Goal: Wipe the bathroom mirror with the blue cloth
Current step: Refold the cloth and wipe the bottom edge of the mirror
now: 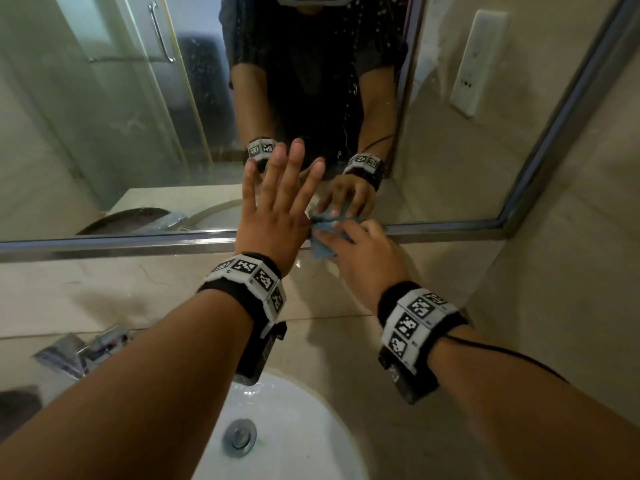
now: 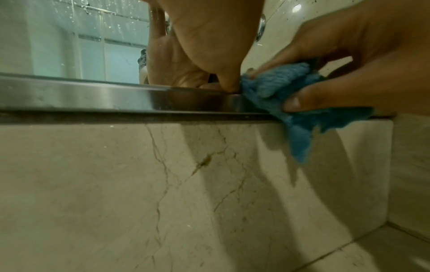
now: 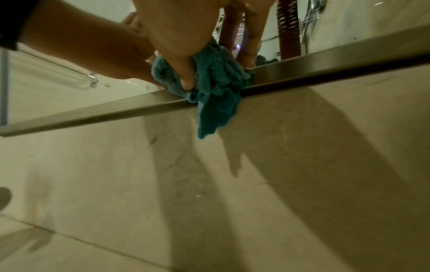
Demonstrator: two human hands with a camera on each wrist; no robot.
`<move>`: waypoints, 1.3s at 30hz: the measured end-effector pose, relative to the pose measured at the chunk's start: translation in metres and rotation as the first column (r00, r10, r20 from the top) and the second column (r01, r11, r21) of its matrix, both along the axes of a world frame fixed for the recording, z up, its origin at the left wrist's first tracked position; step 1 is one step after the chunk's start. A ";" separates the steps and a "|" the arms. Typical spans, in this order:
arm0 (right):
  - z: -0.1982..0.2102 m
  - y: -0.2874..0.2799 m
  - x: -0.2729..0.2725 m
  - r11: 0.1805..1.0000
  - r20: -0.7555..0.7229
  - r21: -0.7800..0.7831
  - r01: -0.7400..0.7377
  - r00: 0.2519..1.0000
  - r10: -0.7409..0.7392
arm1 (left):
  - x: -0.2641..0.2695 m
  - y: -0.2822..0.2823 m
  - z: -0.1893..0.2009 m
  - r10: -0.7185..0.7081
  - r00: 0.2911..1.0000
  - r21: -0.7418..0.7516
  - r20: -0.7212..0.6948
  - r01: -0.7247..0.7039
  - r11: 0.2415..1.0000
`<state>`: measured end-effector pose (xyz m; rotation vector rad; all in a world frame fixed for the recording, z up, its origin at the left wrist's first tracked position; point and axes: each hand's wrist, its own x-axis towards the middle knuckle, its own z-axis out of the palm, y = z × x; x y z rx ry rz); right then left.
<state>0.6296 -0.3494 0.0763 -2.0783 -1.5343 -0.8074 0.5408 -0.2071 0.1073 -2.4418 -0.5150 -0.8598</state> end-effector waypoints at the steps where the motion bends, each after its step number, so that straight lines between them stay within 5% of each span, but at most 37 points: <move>1: 0.001 -0.012 0.011 1.000 -0.002 0.014 0.016 1.000 -0.016 | 0.000 0.000 0.001 0.009 1.000 -0.004 -0.017 -0.009 1.000; 6: 0.002 -0.070 0.051 0.986 0.043 0.119 0.118 0.991 -0.123 | -0.001 -0.002 0.000 0.049 0.998 0.019 -0.038 -0.048 0.999; 9: 0.013 -0.036 0.036 0.983 0.027 0.178 0.037 0.999 -0.042 | 0.001 0.002 -0.002 0.011 1.000 0.004 -0.013 -0.011 1.000; 12: 0.012 -0.005 0.025 0.997 -0.050 0.052 -0.065 0.997 0.067 | 0.000 0.005 -0.004 -0.013 1.000 0.018 -0.003 0.013 1.000; 19: 0.000 -0.066 0.071 0.996 0.081 0.086 0.005 0.997 -0.012 | -0.001 -0.002 0.000 0.003 1.000 0.015 -0.015 -0.002 1.000; 23: 0.005 -0.051 0.048 0.980 -0.016 0.185 0.070 0.998 -0.069 | -0.002 -0.004 -0.001 0.005 1.000 -0.003 -0.018 -0.005 1.000; 28: 0.010 -0.037 0.041 0.995 -0.045 0.016 -0.099 0.994 0.099 | -0.002 -0.001 -0.002 -0.005 1.000 -0.023 -0.022 0.005 1.000; 34: 0.006 -0.104 0.094 0.972 -0.016 0.092 0.217 0.976 -0.216 | -0.002 -0.001 -0.002 0.011 0.999 -0.042 -0.047 -0.013 0.999; 39: 0.005 -0.068 0.063 0.966 -0.013 0.187 0.179 0.984 -0.180 | -0.002 -0.003 -0.003 0.018 0.998 -0.049 -0.054 -0.021 0.999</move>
